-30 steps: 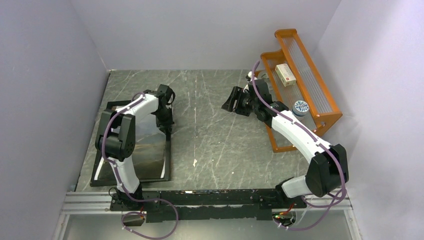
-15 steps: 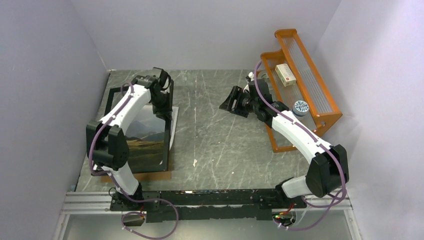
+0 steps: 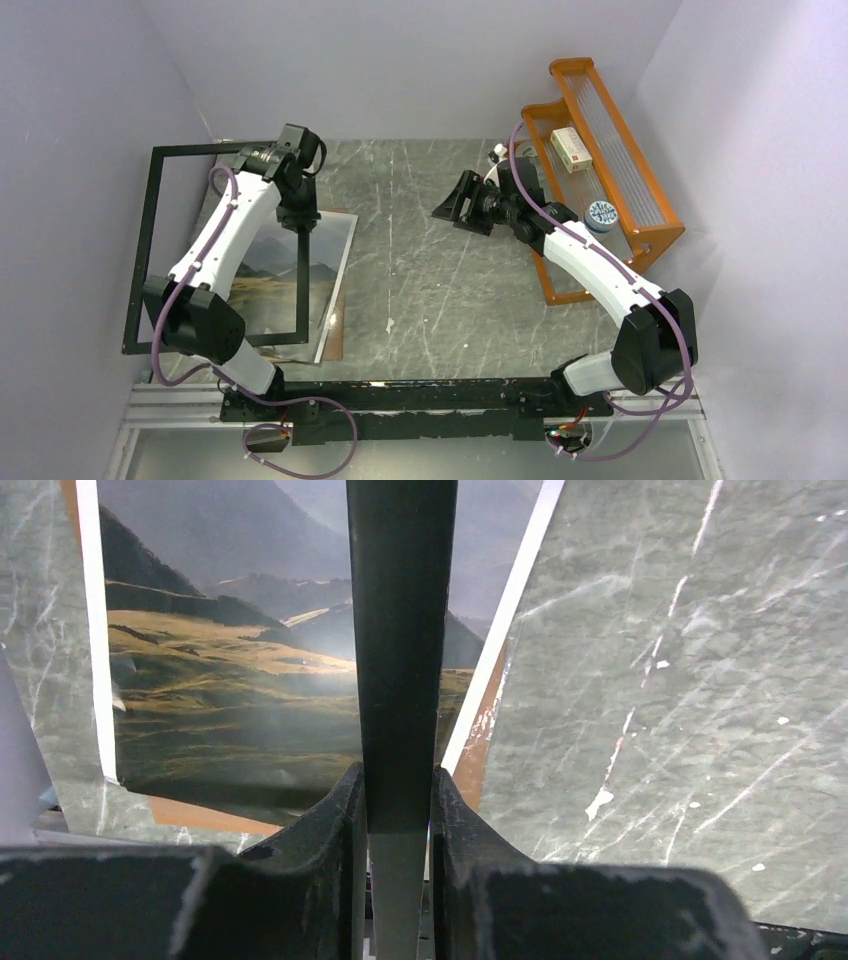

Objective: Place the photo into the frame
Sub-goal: Turn over the photo frame at the center of the board.

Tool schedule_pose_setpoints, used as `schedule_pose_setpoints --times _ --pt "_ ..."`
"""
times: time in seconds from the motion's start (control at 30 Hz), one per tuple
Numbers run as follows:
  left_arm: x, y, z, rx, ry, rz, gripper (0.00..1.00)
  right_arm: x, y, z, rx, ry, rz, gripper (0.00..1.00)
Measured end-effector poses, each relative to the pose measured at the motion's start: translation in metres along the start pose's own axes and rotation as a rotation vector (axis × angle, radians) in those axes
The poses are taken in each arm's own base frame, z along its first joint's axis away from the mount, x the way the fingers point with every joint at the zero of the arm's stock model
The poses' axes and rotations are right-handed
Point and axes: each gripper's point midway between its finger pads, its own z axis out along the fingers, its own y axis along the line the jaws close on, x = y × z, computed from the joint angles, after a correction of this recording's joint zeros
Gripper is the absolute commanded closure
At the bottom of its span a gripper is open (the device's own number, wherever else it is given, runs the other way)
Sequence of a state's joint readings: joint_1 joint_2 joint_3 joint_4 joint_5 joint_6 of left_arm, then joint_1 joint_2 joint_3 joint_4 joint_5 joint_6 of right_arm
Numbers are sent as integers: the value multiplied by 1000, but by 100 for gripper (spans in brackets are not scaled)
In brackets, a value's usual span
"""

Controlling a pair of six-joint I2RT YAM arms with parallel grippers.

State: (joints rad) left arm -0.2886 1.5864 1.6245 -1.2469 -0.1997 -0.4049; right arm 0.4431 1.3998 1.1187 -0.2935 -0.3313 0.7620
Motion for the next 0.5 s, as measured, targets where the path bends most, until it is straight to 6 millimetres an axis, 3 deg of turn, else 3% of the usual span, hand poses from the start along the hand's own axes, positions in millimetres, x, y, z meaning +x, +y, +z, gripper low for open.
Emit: schedule_pose_setpoints --times 0.2,0.37,0.5 --pt "-15 -15 -34 121 -77 -19 97 1 2 0 -9 8 7 25" --pt "-35 -46 -72 331 -164 -42 98 -1 6 -2 -22 -2 12 15" --pt "-46 -77 -96 518 -199 -65 97 -10 22 -14 -77 -47 -10 8"
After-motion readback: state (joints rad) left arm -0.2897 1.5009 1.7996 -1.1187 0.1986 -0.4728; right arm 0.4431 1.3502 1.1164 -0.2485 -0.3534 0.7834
